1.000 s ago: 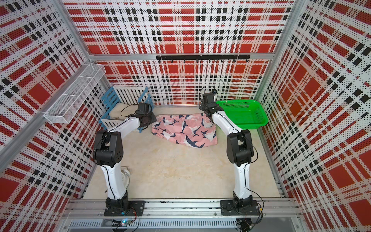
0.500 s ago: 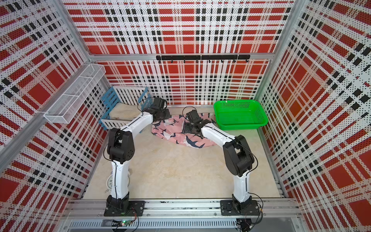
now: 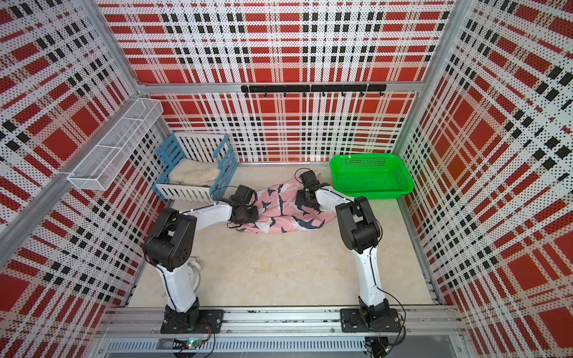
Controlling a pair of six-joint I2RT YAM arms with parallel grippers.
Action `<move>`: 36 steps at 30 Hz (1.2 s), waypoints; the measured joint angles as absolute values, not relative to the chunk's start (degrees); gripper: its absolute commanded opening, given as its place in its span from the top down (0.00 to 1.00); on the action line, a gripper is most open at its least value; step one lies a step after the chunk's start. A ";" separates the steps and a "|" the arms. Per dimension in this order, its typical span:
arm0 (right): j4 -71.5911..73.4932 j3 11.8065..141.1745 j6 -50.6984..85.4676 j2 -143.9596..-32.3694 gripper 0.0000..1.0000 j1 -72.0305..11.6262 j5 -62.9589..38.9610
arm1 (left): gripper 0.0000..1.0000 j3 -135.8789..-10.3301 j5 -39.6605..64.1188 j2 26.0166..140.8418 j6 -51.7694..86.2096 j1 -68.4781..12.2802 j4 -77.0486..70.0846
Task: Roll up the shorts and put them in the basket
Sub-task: Adjust the shorts at the center of the board.
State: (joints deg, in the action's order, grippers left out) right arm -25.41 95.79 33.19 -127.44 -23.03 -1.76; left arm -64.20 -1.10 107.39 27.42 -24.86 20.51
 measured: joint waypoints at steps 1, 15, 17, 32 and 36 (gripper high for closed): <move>-25.30 97.89 32.42 -128.86 0.31 -22.65 -2.24 | 0.74 -62.22 -0.95 106.02 28.45 -27.29 19.77; -24.12 125.34 24.77 -144.75 0.34 -24.95 -20.71 | 0.71 -61.76 7.09 105.34 38.26 -50.22 14.72; -23.66 126.17 24.43 -143.85 0.33 -25.56 -22.35 | 0.71 -62.24 7.31 104.40 38.37 -49.45 14.61; -26.37 92.16 1.06 -94.89 0.32 -23.20 -18.13 | 0.53 -58.85 5.04 90.91 28.42 -38.98 21.87; -28.62 75.85 -16.95 -81.87 0.25 -27.49 -14.09 | 0.43 -55.75 5.43 84.20 24.80 -37.15 21.71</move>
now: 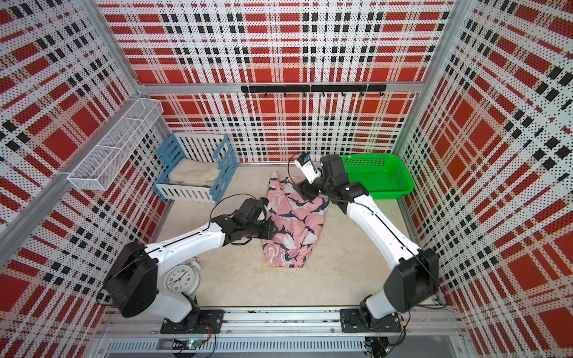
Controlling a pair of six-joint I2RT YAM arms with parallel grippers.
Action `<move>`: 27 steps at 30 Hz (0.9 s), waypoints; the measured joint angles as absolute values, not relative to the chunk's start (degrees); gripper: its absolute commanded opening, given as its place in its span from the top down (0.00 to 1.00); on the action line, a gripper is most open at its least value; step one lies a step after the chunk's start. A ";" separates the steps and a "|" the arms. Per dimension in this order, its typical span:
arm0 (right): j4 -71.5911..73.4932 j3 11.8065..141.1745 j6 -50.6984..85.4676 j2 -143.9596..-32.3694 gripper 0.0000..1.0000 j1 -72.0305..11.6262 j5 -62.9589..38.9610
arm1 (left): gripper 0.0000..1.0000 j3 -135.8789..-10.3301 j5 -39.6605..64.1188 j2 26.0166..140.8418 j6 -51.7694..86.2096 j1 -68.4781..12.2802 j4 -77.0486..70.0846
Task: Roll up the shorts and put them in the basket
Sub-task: Adjust the shorts at the center of the board, then roll the shorts at the center of the board.
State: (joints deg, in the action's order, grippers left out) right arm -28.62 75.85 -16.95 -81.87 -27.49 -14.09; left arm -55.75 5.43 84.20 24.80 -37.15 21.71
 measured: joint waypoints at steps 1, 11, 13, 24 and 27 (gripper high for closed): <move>-29.54 73.01 -20.60 -80.05 0.25 -29.10 -12.64 | 0.44 -55.31 6.13 83.02 24.32 -35.99 20.99; -34.81 49.98 -45.45 -72.29 0.27 -51.62 2.57 | 0.51 -55.22 11.31 85.76 22.48 -31.92 16.32; -33.87 47.77 -46.81 -72.25 0.28 -54.43 4.43 | 0.51 -55.22 11.81 86.72 22.15 -31.97 16.34; -24.93 46.70 -41.93 -85.08 0.31 -59.51 6.17 | 0.52 -55.13 11.66 87.64 19.99 -31.27 17.47; -22.90 46.54 -39.27 -88.14 0.32 -59.48 6.13 | 0.51 -54.57 11.62 87.61 19.59 -30.46 17.50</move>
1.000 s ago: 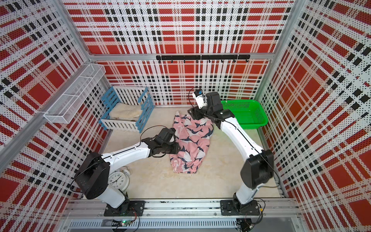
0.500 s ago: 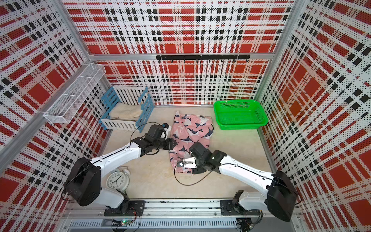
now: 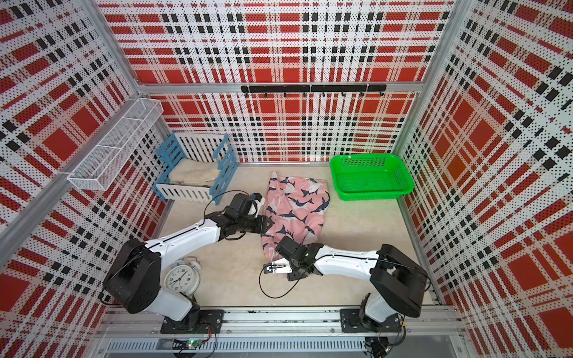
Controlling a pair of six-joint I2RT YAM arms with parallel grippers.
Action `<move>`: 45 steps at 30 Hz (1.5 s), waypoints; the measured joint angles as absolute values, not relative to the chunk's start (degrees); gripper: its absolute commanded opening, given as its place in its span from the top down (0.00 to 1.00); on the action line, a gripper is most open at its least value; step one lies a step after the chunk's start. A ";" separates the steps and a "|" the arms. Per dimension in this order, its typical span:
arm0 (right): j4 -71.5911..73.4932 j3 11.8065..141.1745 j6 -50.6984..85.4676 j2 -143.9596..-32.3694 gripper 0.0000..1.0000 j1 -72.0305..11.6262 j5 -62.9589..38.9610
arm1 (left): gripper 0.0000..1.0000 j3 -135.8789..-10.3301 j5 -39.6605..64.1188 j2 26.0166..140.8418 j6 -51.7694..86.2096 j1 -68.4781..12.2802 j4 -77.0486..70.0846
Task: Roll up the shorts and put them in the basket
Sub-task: Roll the shorts at the center of the board.
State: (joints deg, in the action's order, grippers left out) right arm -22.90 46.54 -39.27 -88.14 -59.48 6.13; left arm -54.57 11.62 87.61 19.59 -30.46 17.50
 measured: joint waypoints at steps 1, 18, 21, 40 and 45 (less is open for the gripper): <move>-22.44 46.41 -38.28 -89.08 0.33 -59.44 5.96 | 0.50 -54.30 11.60 87.61 19.35 -30.17 17.63; -22.00 47.62 -34.61 -92.49 0.92 -49.43 -7.79 | 0.16 -45.63 -4.40 72.90 14.22 -30.52 7.18; -24.45 47.75 -35.07 -91.92 1.00 -47.66 -11.79 | 0.12 -34.24 -6.46 61.80 12.05 -32.93 -4.47; -32.25 44.93 -37.91 -78.50 1.00 -42.00 -18.90 | 0.15 -5.72 -18.31 47.92 -23.99 -74.28 -33.80; -33.23 44.82 -37.89 -76.79 1.00 -41.76 -19.25 | 0.05 -5.98 -27.73 60.95 -32.05 -78.98 -38.20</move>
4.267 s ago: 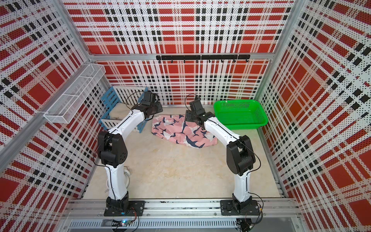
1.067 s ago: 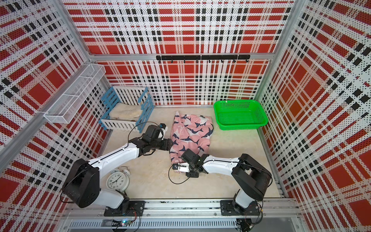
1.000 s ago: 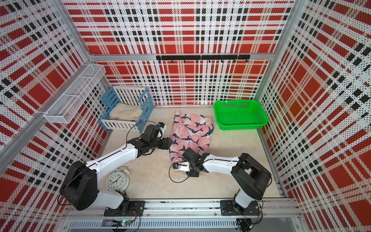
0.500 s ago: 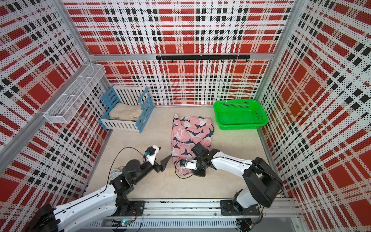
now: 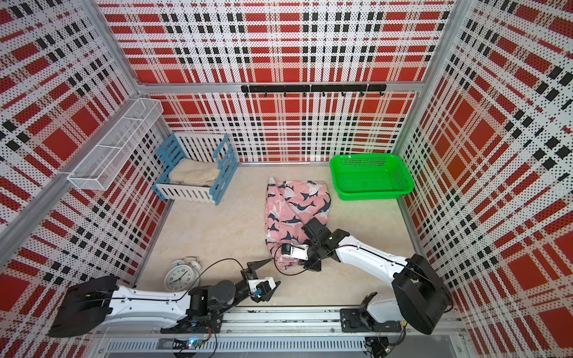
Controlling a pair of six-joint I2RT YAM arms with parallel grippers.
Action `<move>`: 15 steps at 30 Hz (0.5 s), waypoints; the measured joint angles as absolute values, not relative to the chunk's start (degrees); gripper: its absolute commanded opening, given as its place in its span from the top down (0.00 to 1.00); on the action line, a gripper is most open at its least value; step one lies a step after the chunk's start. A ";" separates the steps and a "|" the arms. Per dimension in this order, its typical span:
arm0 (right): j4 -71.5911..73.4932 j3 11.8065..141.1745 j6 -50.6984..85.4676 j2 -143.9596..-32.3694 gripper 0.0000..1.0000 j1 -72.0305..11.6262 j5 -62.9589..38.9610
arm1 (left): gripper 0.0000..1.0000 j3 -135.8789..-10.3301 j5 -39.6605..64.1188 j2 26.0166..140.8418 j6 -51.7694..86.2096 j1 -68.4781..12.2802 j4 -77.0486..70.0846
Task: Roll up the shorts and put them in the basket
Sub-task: Roll the shorts at the center of the board.
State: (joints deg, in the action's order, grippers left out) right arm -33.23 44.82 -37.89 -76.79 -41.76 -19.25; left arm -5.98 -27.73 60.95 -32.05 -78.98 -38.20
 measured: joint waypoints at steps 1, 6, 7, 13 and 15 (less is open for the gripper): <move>-33.26 44.75 -37.87 -76.36 1.00 -41.76 -19.29 | 0.00 -5.98 -29.17 63.40 -33.85 -79.20 -39.27; -33.26 44.14 -37.82 -74.30 1.00 -41.76 -19.70 | 0.01 -5.93 -35.05 73.78 -42.54 -78.26 -48.49; -33.26 44.01 -37.80 -74.08 1.00 -41.76 -19.77 | 0.01 -5.93 -35.55 75.22 -43.99 -77.82 -50.30; -33.26 43.86 -37.58 -73.80 1.00 -41.76 -20.21 | 0.01 -5.96 -38.04 85.52 -52.71 -75.66 -65.36; -33.28 43.83 -37.58 -73.80 1.00 -41.76 -20.21 | 0.01 -6.20 -37.26 87.46 -54.41 -75.13 -68.27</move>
